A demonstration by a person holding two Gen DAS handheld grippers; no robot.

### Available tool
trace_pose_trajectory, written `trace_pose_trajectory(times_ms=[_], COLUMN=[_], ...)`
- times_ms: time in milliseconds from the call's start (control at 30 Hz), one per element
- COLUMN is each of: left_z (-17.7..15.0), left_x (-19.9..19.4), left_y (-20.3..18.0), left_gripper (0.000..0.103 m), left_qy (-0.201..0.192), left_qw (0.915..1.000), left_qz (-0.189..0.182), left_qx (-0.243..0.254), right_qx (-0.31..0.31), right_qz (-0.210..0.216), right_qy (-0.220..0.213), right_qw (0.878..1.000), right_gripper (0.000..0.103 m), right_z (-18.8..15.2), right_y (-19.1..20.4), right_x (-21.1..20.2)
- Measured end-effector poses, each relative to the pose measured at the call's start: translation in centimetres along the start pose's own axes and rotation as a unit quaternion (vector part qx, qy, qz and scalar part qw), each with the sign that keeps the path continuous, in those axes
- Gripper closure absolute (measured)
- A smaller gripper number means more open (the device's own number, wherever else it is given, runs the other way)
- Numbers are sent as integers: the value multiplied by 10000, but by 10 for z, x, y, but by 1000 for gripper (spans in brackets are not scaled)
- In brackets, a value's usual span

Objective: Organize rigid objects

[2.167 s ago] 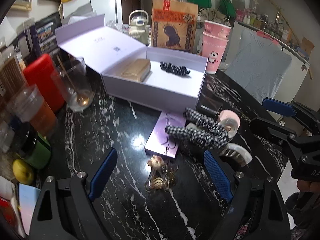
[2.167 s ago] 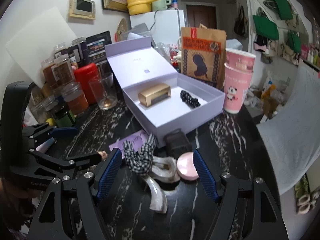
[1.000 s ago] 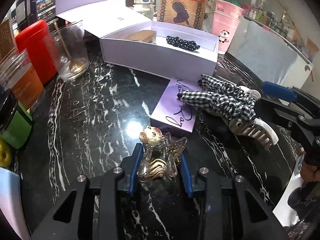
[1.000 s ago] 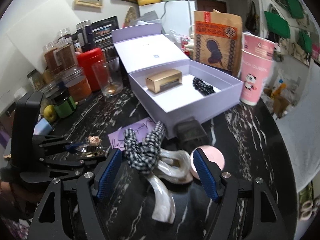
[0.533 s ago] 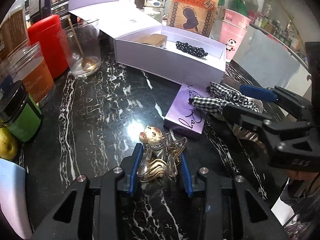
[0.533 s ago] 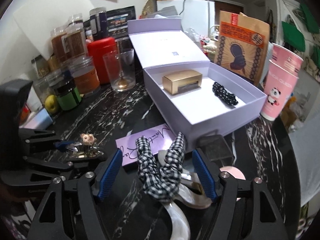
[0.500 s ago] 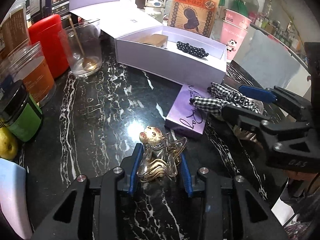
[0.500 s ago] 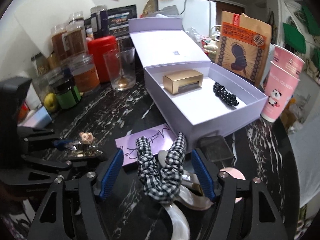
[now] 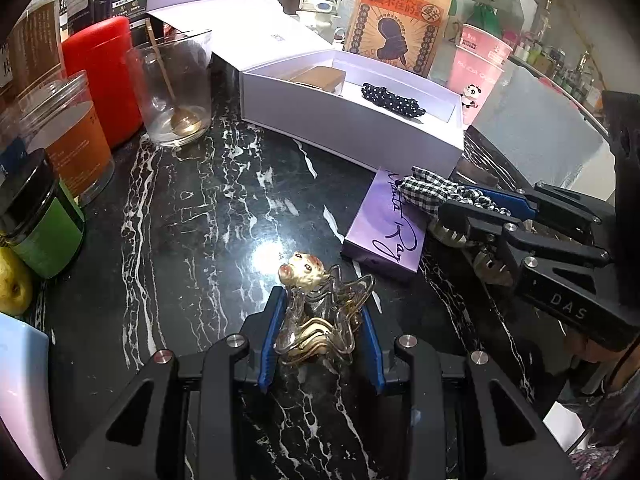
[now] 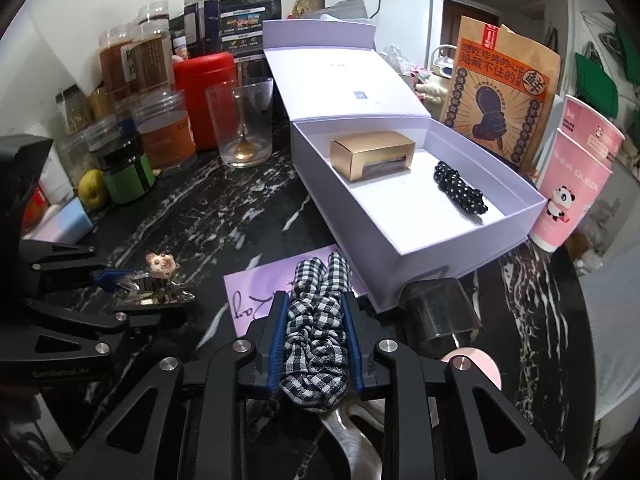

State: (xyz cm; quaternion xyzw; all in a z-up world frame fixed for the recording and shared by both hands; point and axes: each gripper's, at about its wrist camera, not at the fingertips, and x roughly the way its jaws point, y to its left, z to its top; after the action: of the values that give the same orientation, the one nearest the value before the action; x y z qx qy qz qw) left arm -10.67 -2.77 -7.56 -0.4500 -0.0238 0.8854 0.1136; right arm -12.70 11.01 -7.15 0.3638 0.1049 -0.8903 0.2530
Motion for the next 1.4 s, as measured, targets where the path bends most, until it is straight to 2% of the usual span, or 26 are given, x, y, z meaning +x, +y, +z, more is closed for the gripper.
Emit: trace_pose_trajectory(times_ms=[400, 667, 1400], left_z=[5, 14, 52], left_x=[-14, -28, -42], left_y=[-6, -20, -66], left_gripper=[68, 68, 68], left_qy=[-132, -284, -589], left_qw=[9999, 9995, 9955], left_qz=[53, 34, -290], left_qx=[72, 142, 687], right_qx=[151, 281, 571], right_qz=[78, 70, -183], right_qy=[-141, -313, -665], right_qw=[9998, 9991, 9960], right_gripper=[77, 77, 77], right_z=[0, 1, 0], right_y=[1, -1, -18], right_x=[-18, -45, -96])
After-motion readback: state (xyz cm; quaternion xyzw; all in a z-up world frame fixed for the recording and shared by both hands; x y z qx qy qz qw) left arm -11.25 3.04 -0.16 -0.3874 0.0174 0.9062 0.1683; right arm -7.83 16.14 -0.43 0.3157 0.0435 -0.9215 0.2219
